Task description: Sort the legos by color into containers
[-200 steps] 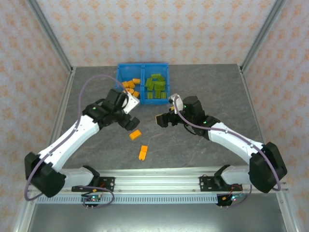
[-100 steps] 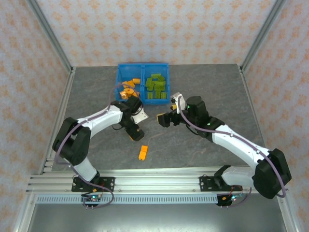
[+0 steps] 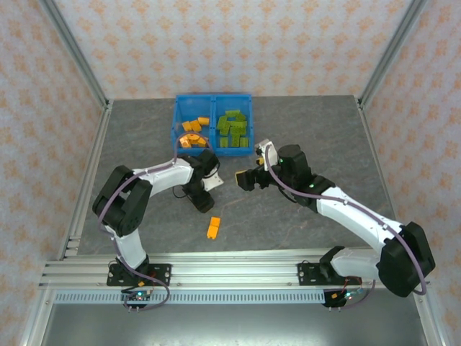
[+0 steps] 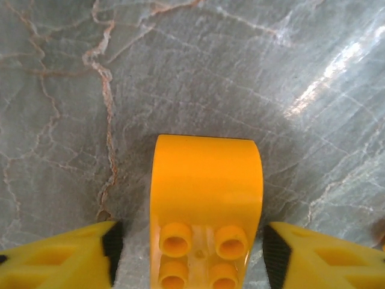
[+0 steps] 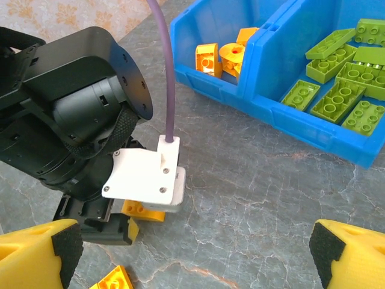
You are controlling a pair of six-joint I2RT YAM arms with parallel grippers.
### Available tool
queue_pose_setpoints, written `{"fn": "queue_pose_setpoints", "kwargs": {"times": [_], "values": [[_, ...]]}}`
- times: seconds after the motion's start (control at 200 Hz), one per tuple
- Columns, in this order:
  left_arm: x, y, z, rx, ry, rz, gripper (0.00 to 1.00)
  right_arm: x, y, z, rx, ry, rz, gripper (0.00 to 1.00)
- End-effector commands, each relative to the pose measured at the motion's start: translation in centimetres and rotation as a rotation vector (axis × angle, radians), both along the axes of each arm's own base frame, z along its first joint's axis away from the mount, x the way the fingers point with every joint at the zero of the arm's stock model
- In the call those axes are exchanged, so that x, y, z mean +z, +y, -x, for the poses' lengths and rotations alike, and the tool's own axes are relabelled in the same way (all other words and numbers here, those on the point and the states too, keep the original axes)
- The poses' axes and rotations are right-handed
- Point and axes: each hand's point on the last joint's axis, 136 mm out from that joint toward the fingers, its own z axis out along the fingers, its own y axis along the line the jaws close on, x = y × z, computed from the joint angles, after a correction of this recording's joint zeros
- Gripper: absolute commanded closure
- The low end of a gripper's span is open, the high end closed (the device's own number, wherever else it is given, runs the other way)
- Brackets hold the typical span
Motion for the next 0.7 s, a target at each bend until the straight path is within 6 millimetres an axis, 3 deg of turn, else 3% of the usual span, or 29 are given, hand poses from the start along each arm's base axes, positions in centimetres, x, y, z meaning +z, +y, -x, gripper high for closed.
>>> {"fn": "queue_pose_setpoints", "kwargs": {"times": [0.0, 0.065, 0.2, 0.33, 0.531, 0.696], "values": [[0.2, -0.2, 0.0, -0.002, 0.01, -0.012, 0.46, 0.6, -0.5, 0.3, -0.007, -0.033, 0.007, 0.01], [0.1, -0.2, 0.1, -0.001, 0.014, -0.016, 0.56, 0.6, -0.5, 0.3, -0.007, -0.035, 0.007, 0.01], [0.5, -0.3, -0.1, -0.002, -0.001, -0.009, 0.63, 0.7, -0.4, 0.2, -0.008, -0.035, 0.007, 0.01], [3.8, -1.3, -1.7, 0.008, -0.117, 0.069, 0.68, 1.1, -0.3, 0.2, -0.006, -0.039, 0.0, 0.01], [13.0, -0.7, -7.5, 0.155, -0.419, 0.174, 0.68, 1.6, -0.4, 0.2, -0.009, -0.045, -0.002, 0.01], [16.8, 1.8, -14.6, 0.315, -0.603, 0.099, 0.68, 1.7, -0.5, 0.2, -0.021, -0.046, -0.009, 0.01]]}}
